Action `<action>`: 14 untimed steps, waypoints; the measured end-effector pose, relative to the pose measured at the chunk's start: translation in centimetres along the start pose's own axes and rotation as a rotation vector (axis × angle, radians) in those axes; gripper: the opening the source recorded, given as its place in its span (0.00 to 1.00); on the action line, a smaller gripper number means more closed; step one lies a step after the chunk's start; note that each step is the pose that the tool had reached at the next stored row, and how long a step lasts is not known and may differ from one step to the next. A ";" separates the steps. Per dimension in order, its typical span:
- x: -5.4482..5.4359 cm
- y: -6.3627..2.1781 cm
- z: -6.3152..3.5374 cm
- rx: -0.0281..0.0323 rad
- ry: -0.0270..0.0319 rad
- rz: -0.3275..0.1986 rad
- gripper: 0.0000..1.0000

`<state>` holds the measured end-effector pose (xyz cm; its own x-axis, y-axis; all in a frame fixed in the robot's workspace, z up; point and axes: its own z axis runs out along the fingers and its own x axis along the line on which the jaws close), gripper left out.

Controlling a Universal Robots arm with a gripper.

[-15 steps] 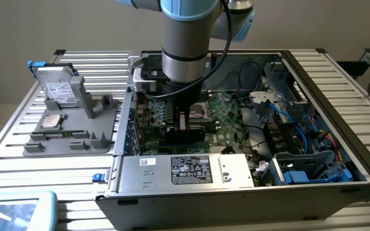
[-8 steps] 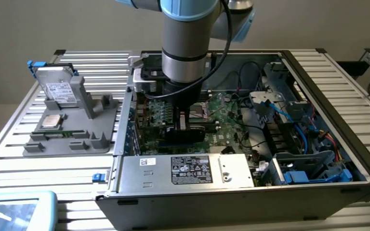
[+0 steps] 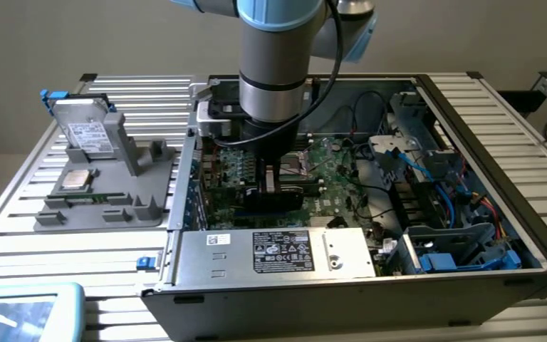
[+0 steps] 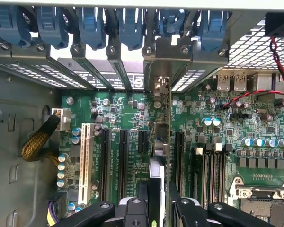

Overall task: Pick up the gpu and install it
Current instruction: 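Insert the gpu into the slot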

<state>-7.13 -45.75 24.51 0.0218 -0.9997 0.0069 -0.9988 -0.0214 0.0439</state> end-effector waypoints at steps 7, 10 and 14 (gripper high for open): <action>0.0 0.04 0.05 0.0001 0.0000 -0.001 0.27; 0.0 0.15 0.08 0.0018 0.0008 -0.001 0.27; 0.0 0.15 0.09 0.0017 0.0009 -0.001 0.27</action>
<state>-7.28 -45.76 24.42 0.0227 -0.9997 0.0078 -0.9989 -0.0224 0.0421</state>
